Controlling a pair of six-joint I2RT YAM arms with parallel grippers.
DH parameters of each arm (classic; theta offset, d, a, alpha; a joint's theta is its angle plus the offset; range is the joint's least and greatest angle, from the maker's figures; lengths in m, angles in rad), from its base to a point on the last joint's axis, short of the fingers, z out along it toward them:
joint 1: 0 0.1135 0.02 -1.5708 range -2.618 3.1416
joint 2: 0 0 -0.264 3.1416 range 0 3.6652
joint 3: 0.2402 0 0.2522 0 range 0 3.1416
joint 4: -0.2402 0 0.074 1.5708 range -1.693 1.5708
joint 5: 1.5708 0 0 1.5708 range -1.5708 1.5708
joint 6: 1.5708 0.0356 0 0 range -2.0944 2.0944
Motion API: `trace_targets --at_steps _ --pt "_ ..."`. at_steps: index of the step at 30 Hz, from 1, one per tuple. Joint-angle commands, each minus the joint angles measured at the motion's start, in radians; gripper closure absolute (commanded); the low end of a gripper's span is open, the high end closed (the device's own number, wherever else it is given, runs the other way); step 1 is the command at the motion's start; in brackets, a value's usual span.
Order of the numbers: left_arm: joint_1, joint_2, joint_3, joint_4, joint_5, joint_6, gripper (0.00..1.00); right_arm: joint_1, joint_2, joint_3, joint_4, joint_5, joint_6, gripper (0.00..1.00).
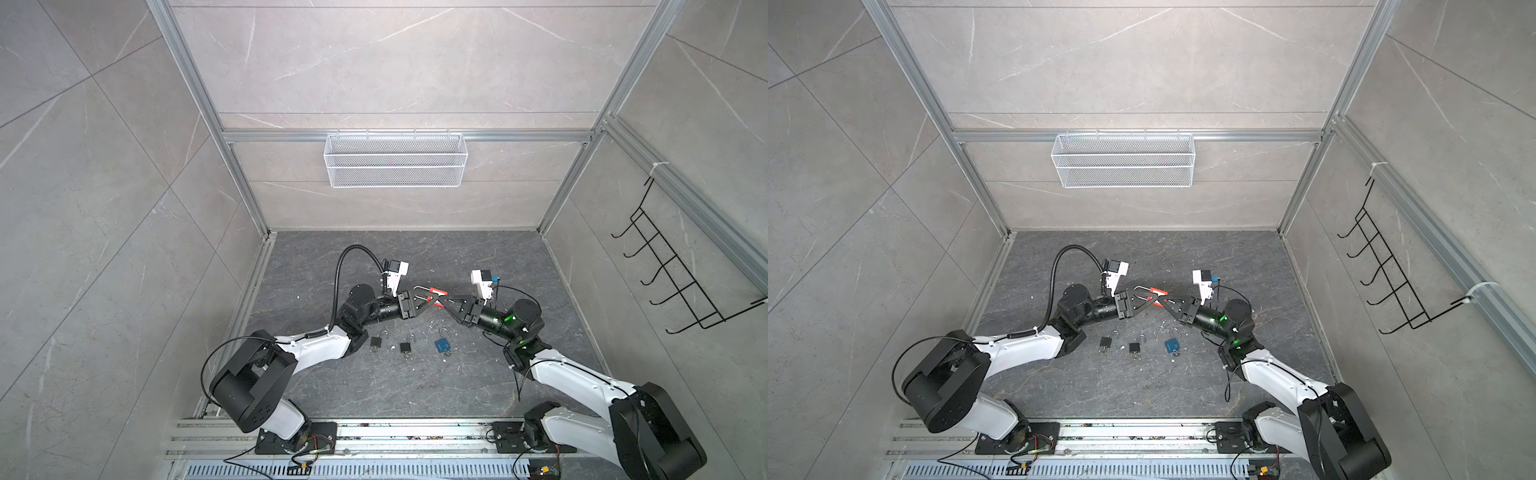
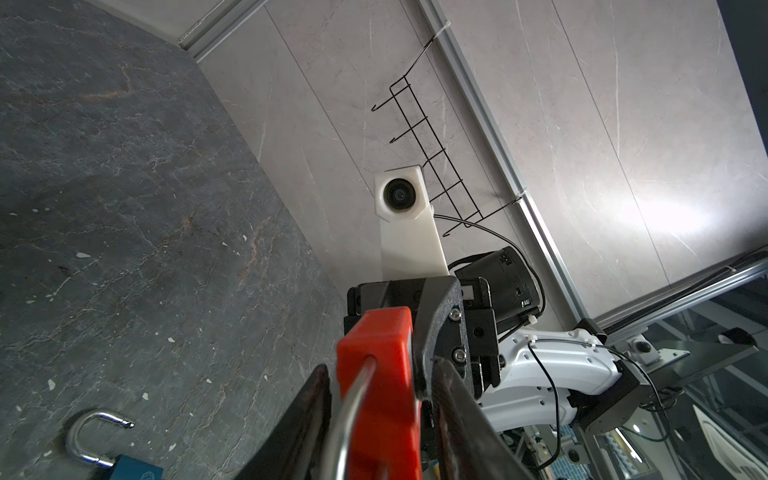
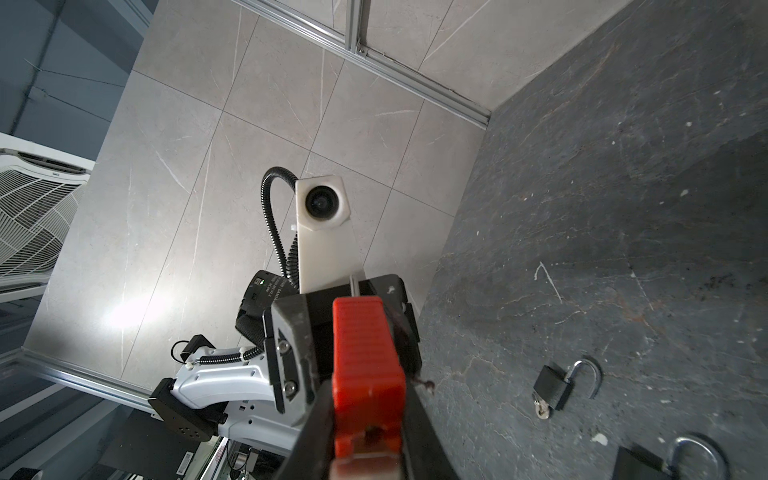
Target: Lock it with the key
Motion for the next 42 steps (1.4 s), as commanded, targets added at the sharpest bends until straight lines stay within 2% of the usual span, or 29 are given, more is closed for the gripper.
trace_targets --at_steps 1,8,11,15,16,21,24,27,29,35,42 --pt "-0.006 0.009 0.048 0.094 0.024 -0.02 0.61 0.009 0.002 0.034 0.058 0.007 0.007 1.0" --pt "-0.007 0.029 0.065 0.108 0.027 -0.035 0.71 0.019 -0.002 0.035 0.037 0.0 -0.017 1.0" --pt "-0.011 0.037 0.075 0.112 0.039 -0.045 0.81 0.024 -0.002 0.027 0.042 0.007 -0.016 1.0" --pt "-0.012 0.042 0.075 0.107 0.044 -0.051 1.0 0.024 -0.011 0.026 0.03 0.015 -0.028 1.0" --pt "-0.012 0.042 0.074 0.102 0.043 -0.052 1.0 0.024 -0.013 0.026 0.023 0.015 -0.032 0.99" --pt "-0.004 0.0 0.045 0.03 -0.006 -0.027 1.0 0.019 -0.024 0.01 -0.002 0.041 -0.005 0.74" --pt "0.006 -0.027 0.043 -0.018 -0.01 0.001 1.0 -0.005 -0.033 -0.017 -0.006 0.06 0.086 0.63" --pt "0.02 -0.044 0.04 -0.054 -0.018 0.007 1.0 -0.023 -0.053 -0.051 0.033 0.073 0.209 0.57" --pt "0.027 -0.047 0.029 -0.054 -0.025 0.008 1.0 -0.026 -0.079 -0.061 0.041 0.075 0.254 0.55" --pt "0.041 -0.041 0.002 -0.01 -0.024 -0.012 1.0 -0.032 -0.151 -0.073 -0.085 0.076 0.292 0.52" --pt "0.046 -0.046 0.015 -0.022 -0.011 0.003 1.0 -0.034 -0.062 -0.102 0.081 0.061 0.42 0.54"
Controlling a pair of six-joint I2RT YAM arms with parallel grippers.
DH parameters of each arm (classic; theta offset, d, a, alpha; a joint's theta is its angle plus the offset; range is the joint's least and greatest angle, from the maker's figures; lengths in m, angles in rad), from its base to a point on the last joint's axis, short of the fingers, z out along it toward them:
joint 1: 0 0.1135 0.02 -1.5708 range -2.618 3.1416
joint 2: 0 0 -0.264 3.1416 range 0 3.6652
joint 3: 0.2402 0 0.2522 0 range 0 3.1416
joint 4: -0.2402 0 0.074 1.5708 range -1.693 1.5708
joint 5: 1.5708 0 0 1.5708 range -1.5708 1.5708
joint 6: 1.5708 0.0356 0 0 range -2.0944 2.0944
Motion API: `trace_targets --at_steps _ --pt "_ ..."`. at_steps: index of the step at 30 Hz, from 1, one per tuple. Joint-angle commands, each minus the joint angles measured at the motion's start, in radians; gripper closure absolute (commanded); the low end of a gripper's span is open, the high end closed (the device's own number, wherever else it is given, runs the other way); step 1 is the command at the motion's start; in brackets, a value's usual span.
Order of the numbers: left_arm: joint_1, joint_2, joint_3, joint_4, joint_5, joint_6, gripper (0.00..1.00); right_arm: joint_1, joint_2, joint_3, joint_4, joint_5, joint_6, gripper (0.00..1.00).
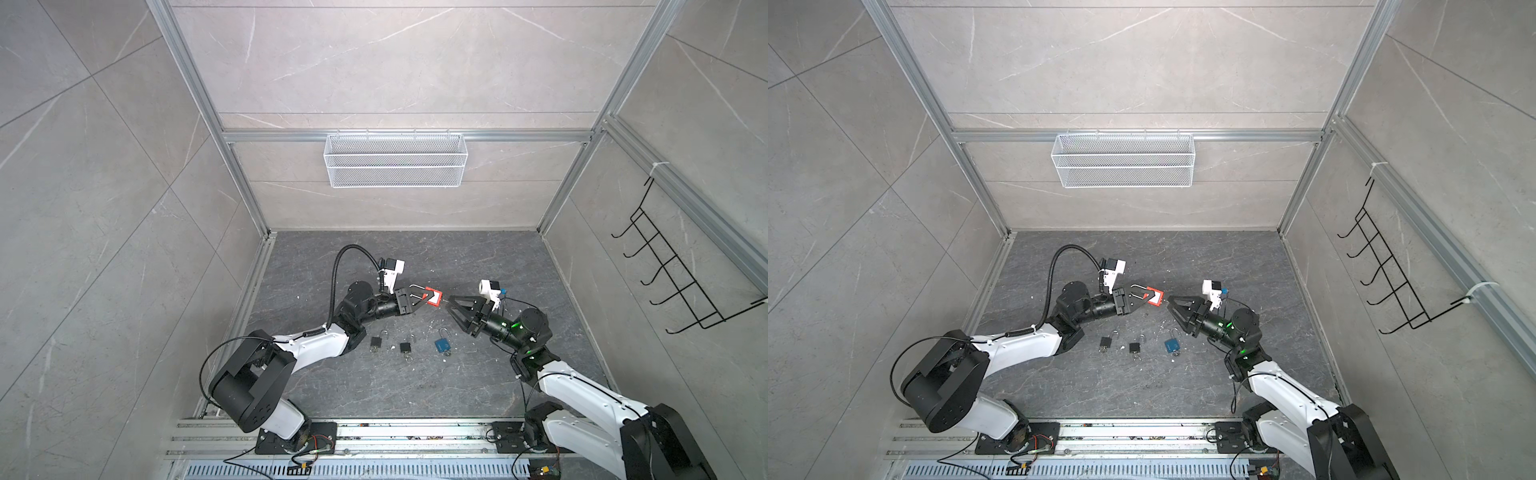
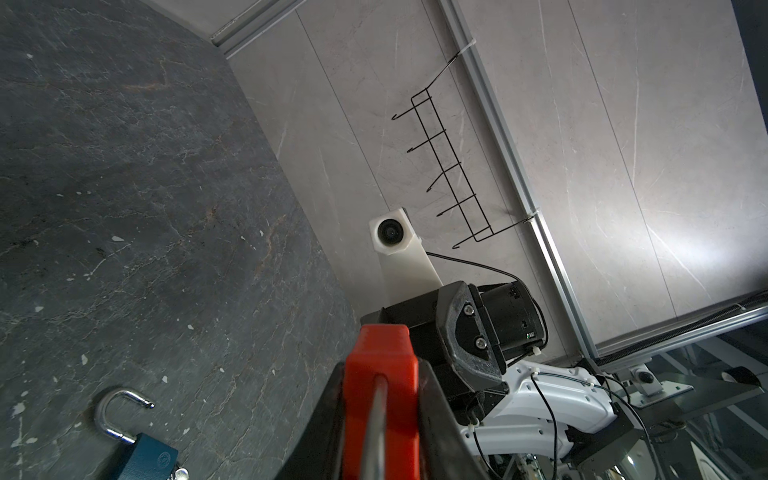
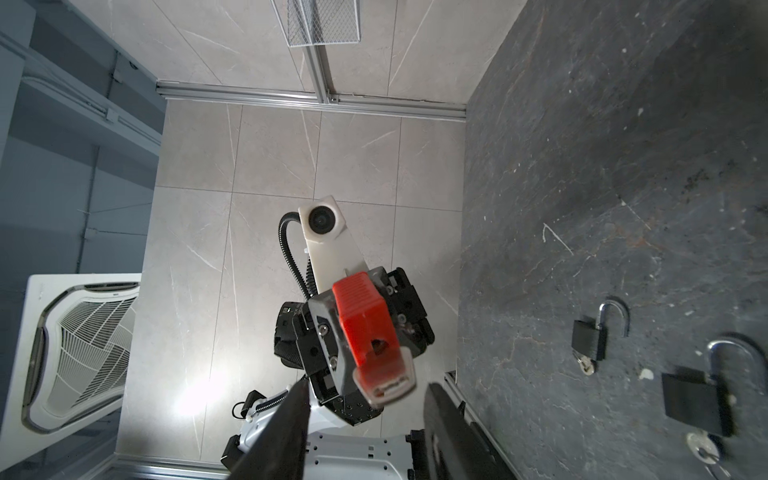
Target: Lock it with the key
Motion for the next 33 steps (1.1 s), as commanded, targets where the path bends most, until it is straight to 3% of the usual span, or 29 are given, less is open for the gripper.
trace_targets --at_steps 1,6,16,25,33 --pt "0.004 -0.032 0.009 0.044 0.004 0.031 1.0 -0.004 0.051 -0.01 0.134 -0.02 0.095 0.54" --pt "0.007 -0.029 0.014 0.032 0.006 0.042 1.0 -0.005 0.117 -0.007 0.24 -0.041 0.145 0.55" --pt "0.006 -0.004 0.032 0.046 0.021 0.034 1.0 -0.004 0.185 0.009 0.284 -0.055 0.158 0.58" --pt "0.007 0.016 0.036 0.058 0.027 0.028 1.0 -0.004 0.265 0.005 0.421 -0.046 0.2 0.69" --pt "0.007 0.036 0.038 0.077 0.027 0.016 1.0 -0.004 0.257 0.005 0.414 -0.054 0.192 0.79"
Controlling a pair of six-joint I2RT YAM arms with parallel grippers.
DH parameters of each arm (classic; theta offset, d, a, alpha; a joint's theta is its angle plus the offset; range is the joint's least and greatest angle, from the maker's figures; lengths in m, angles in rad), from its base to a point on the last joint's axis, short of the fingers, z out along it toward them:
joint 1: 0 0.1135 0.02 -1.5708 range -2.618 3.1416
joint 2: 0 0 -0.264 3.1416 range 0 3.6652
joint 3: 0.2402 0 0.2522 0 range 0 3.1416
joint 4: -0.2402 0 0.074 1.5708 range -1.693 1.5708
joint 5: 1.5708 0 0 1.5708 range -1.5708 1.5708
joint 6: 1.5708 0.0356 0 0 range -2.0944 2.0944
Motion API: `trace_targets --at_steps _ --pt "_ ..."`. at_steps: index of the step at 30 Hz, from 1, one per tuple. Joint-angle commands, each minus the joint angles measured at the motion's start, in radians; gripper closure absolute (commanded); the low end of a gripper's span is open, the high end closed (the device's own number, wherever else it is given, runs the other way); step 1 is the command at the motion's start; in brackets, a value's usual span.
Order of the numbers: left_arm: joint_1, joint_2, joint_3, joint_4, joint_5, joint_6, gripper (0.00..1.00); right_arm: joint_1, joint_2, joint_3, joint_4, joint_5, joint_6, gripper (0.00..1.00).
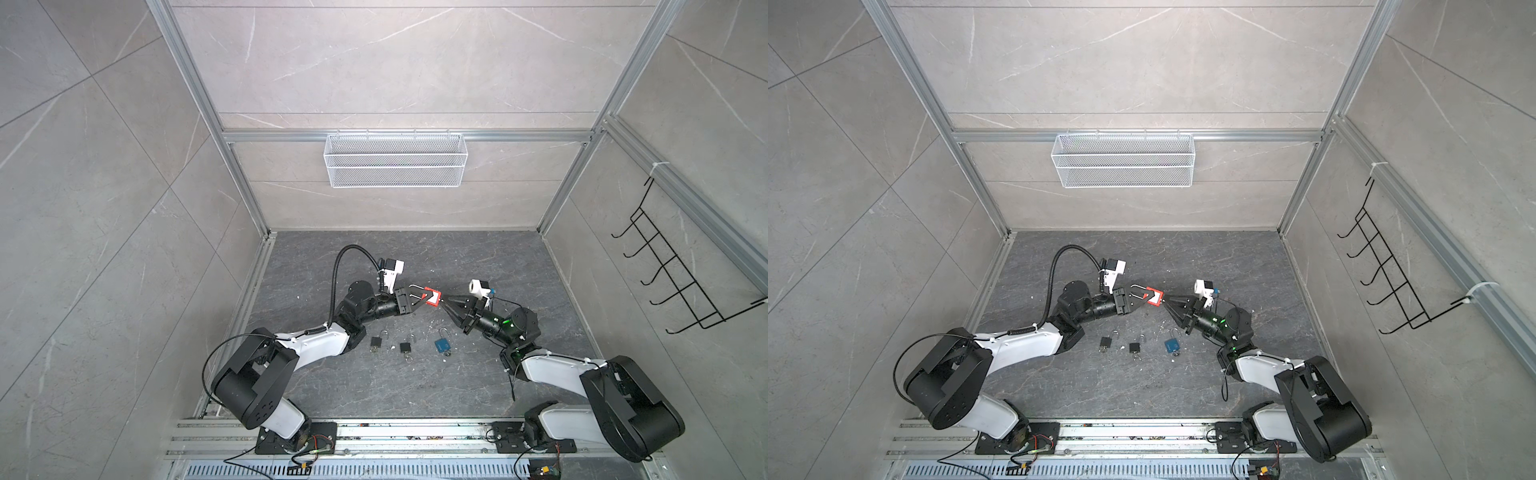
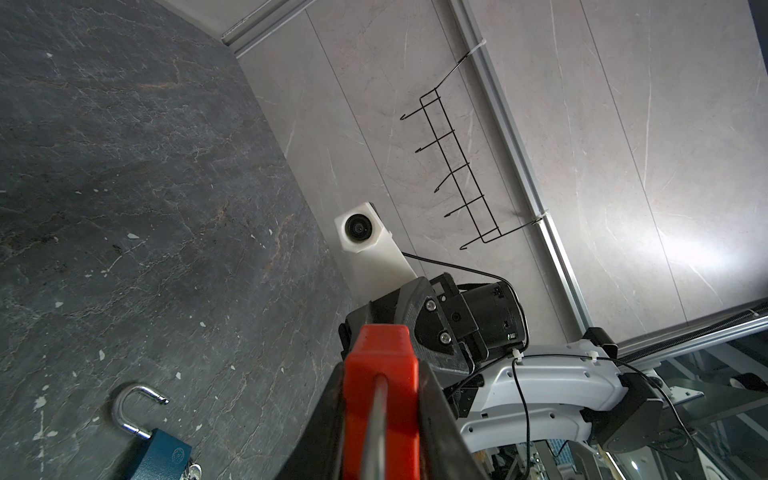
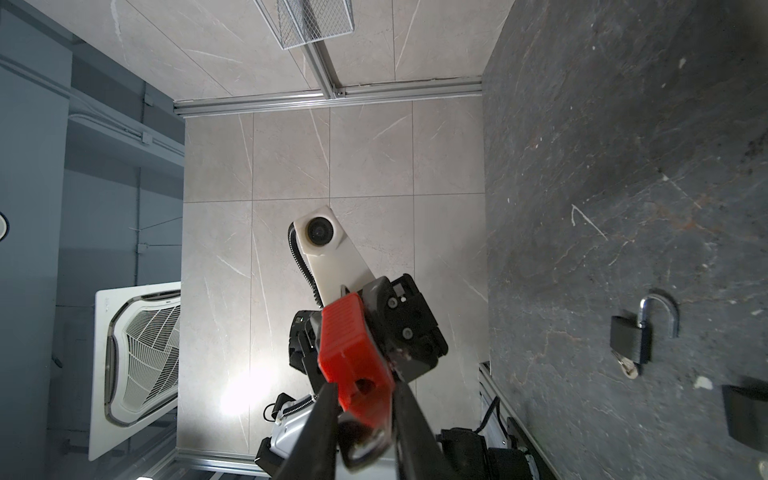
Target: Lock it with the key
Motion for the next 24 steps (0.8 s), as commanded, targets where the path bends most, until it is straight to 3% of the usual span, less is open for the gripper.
trace_targets --at_steps 1,7,13,20,24 --pt "0.004 0.016 0.04 0.07 0.019 0.007 1.0 -0.001 -0.01 0.005 0.055 -0.013 0.021 0.8" --pt "0.004 0.024 0.047 0.083 0.021 -0.028 1.0 -0.001 -0.021 -0.01 0.053 -0.013 -0.019 0.87" --pt "0.004 0.059 0.042 0.181 0.015 -0.16 1.0 -0.001 -0.016 -0.026 0.096 -0.015 -0.068 1.0" --pt "0.004 0.141 0.027 0.369 -0.013 -0.38 1.0 -0.002 -0.013 -0.046 0.157 -0.015 -0.153 1.0" --pt "0.002 0.179 0.023 0.457 -0.026 -0.475 1.0 -0.002 -0.054 -0.036 0.056 -0.026 -0.26 1.0"
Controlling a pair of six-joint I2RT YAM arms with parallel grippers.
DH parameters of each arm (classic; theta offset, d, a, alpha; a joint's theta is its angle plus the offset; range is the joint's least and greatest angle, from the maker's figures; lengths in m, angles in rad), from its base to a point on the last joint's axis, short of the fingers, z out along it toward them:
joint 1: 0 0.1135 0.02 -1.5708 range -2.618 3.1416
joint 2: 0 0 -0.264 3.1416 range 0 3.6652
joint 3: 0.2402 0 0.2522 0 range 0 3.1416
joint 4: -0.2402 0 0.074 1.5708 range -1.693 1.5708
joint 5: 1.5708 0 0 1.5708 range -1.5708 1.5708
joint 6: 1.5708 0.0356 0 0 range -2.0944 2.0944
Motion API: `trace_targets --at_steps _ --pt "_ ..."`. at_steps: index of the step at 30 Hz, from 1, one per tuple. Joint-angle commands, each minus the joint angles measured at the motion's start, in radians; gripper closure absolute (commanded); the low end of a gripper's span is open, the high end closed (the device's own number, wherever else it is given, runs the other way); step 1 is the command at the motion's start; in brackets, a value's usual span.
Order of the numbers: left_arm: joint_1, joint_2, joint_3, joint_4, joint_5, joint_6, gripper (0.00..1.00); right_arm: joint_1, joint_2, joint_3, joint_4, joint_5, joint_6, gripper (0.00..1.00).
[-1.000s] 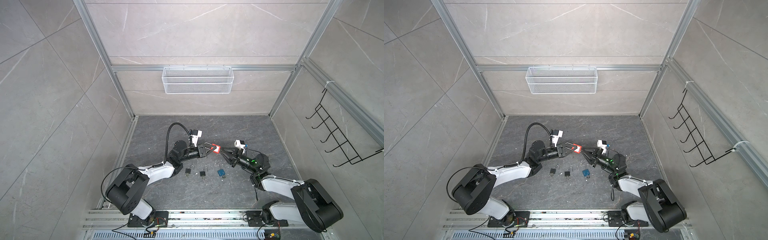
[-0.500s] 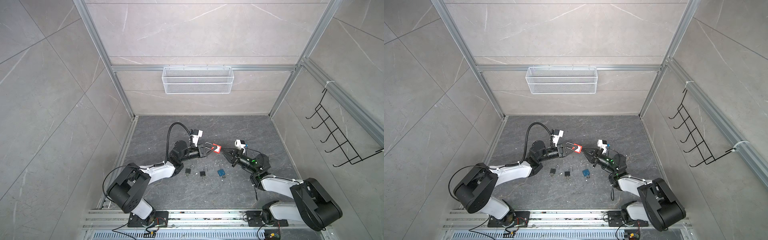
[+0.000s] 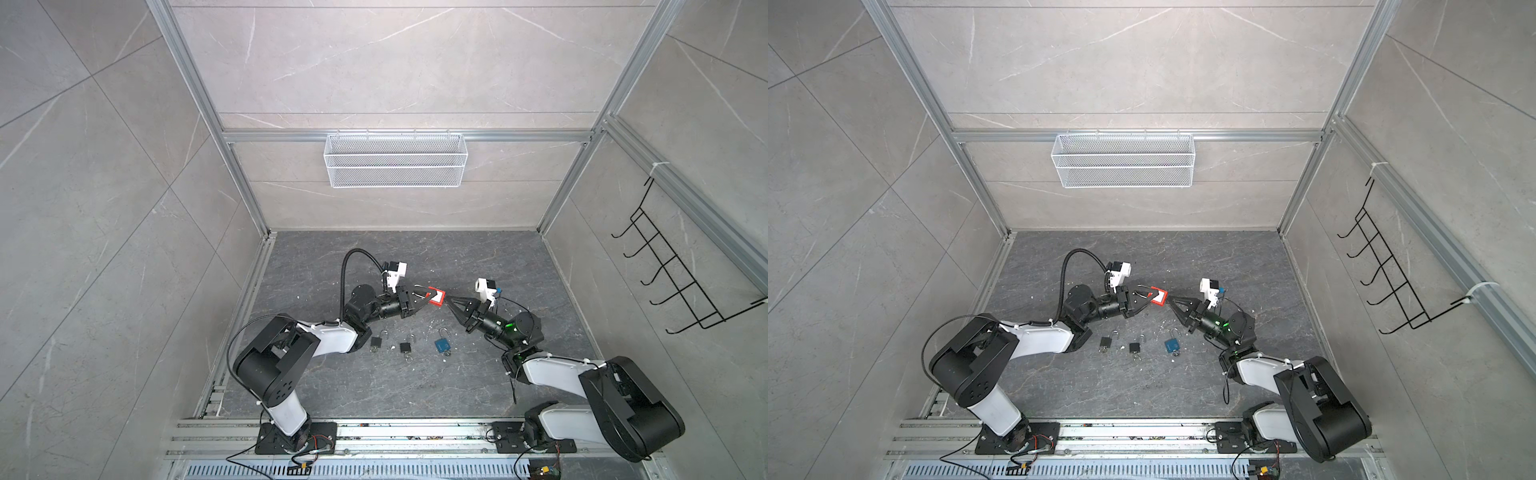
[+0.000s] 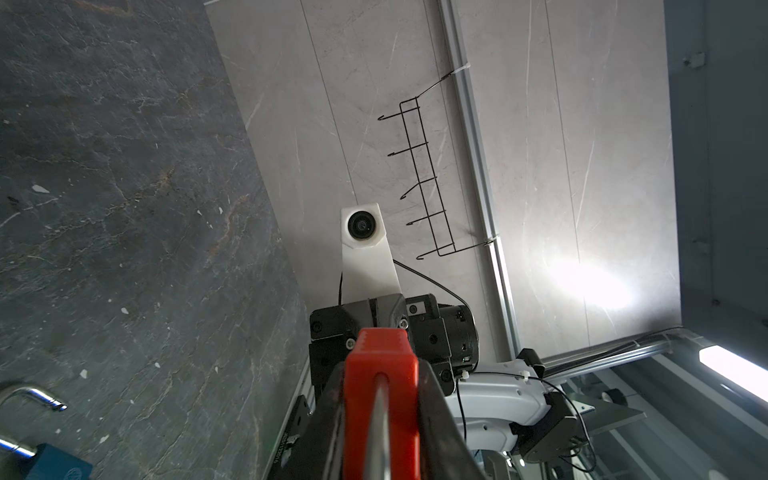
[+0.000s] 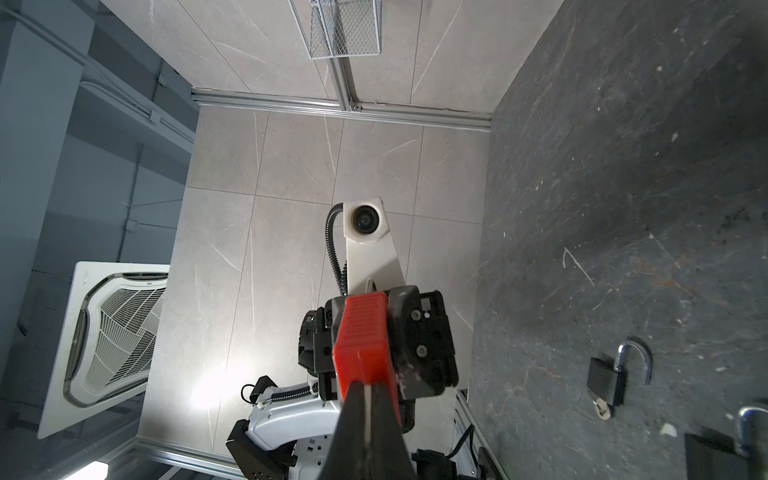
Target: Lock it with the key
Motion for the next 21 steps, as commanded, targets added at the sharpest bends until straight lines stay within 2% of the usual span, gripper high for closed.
trace_targets --at_steps 1,8,21 --pt "0.003 0.012 0.016 0.159 -0.053 -0.117 1.0 0.01 -0.062 0.002 -0.046 -0.062 -0.136 1.0" --pt "0.003 0.003 -0.001 0.124 -0.065 -0.107 1.0 0.008 -0.155 0.034 -0.3 -0.058 -0.294 1.0" --pt "0.002 -0.008 -0.02 0.114 -0.076 -0.066 1.0 0.01 -0.138 0.04 -0.305 -0.05 -0.295 1.0"
